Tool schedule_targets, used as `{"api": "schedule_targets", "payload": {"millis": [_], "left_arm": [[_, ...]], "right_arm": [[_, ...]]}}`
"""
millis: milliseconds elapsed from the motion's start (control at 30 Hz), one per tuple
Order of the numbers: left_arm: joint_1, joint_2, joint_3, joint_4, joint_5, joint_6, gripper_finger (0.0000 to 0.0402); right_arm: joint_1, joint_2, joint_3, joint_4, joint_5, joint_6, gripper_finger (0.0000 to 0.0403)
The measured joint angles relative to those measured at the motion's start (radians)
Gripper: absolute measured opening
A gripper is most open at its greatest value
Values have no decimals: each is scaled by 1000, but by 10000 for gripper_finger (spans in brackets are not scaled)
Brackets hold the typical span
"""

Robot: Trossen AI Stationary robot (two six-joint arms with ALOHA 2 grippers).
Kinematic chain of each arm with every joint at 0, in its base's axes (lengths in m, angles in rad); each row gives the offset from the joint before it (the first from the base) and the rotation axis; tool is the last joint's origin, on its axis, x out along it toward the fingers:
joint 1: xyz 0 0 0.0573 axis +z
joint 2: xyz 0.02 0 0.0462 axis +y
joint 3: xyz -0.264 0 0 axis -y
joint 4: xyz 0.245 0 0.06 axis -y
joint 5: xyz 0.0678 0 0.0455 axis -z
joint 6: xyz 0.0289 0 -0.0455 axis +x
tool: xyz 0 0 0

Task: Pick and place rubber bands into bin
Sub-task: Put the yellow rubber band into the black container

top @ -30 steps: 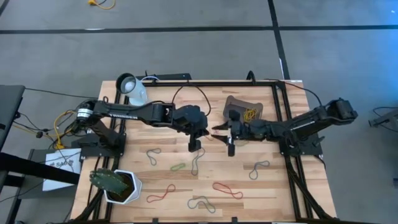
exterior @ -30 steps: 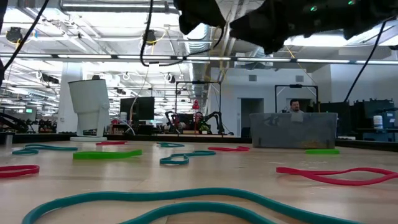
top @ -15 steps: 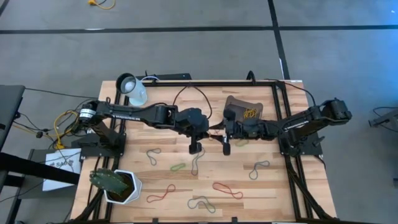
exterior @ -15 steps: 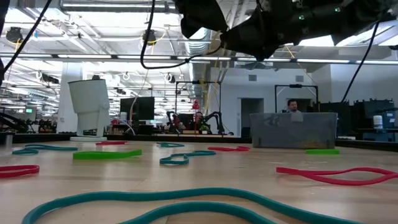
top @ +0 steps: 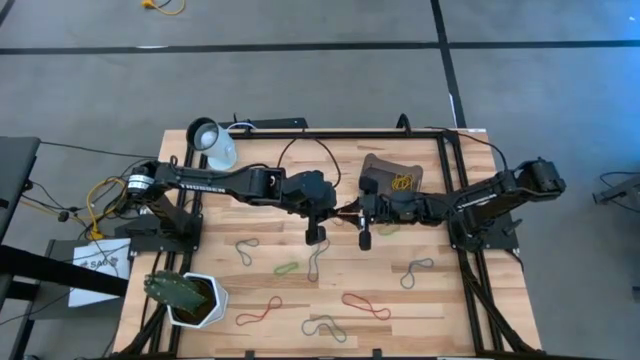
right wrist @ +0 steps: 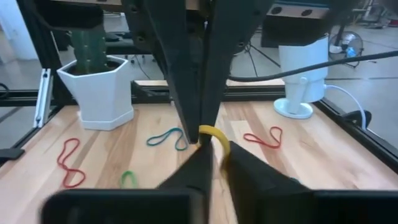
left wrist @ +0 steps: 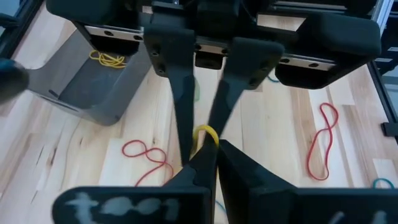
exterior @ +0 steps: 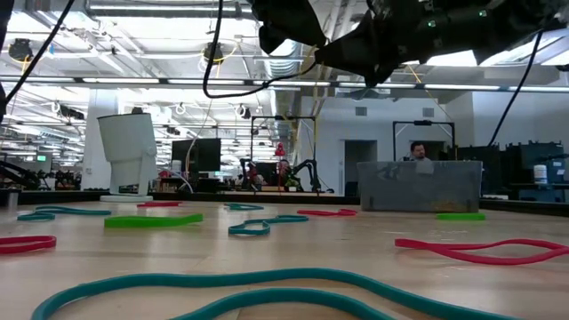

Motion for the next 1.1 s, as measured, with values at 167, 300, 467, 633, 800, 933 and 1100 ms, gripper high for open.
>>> {"api": "schedule_targets", "payload": {"millis": [167,300,467,633,800,933,1100], "left_arm": [[0,0,0,0,0,6,0],[0,-1,0,-6,0,56,10],[0,-1,0,-10,-45,68,35],[1,-2,0,-17,-266,77,57],[20,-26,2,-101,-491,109,62],[37,-77,2,-175,-547,87,62],[53,-168,2,-214,-557,82,62]], "right_arm": [[-10,0,0,-3,0,0,8],[-10,0,0,-4,0,0,4],[-10,0,0,-41,2,0,2],[-12,-19,-1,-109,66,0,2],[-12,-144,-1,-239,220,-22,1],[-16,-312,-1,-391,440,-70,1],[-85,-518,0,-593,662,-72,1]]}}
